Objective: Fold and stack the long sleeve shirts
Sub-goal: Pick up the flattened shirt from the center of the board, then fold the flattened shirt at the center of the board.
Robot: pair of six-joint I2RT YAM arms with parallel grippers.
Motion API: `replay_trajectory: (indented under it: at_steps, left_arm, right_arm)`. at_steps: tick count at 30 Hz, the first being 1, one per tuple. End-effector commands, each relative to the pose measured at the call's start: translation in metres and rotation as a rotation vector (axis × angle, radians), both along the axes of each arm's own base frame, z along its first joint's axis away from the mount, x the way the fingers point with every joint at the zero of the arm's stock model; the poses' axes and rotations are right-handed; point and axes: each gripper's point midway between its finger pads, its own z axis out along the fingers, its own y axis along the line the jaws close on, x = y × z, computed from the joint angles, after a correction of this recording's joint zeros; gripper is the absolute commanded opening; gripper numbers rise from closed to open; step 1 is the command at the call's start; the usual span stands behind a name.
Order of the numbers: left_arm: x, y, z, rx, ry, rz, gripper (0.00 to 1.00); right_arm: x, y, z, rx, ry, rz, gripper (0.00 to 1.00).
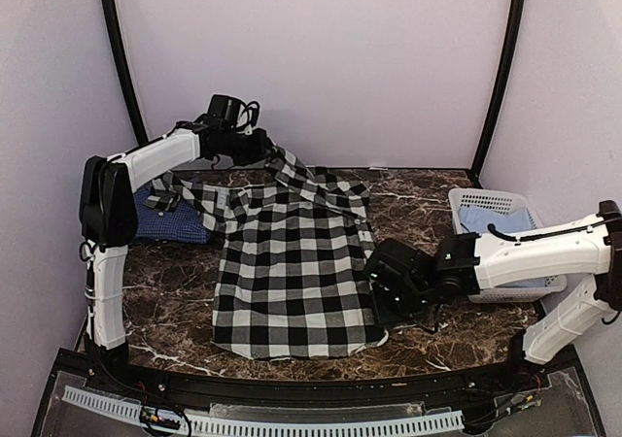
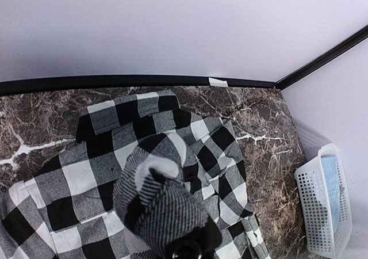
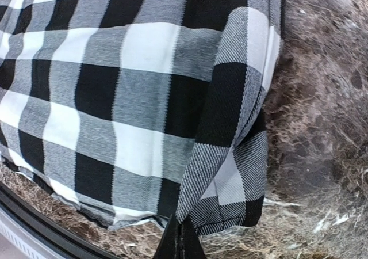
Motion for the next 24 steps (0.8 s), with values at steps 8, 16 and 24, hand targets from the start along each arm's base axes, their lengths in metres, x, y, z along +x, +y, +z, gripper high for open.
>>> replay_trajectory:
  at_steps: [8,16,24]
  left_arm:
    - [0.011,0.058,0.043,0.039,-0.085,0.098,0.00]
    - [0.008,0.084,0.055,0.059,-0.126,0.144,0.00]
    - [0.013,0.099,0.071,0.051,-0.159,0.171,0.00]
  right_arm:
    - [-0.016,0.081,-0.005,0.170,0.078,0.257,0.00]
    - [-0.020,0.089,-0.006,0.207,0.104,0.270,0.00]
    - [-0.020,0.107,0.016,0.288,0.091,0.321,0.00]
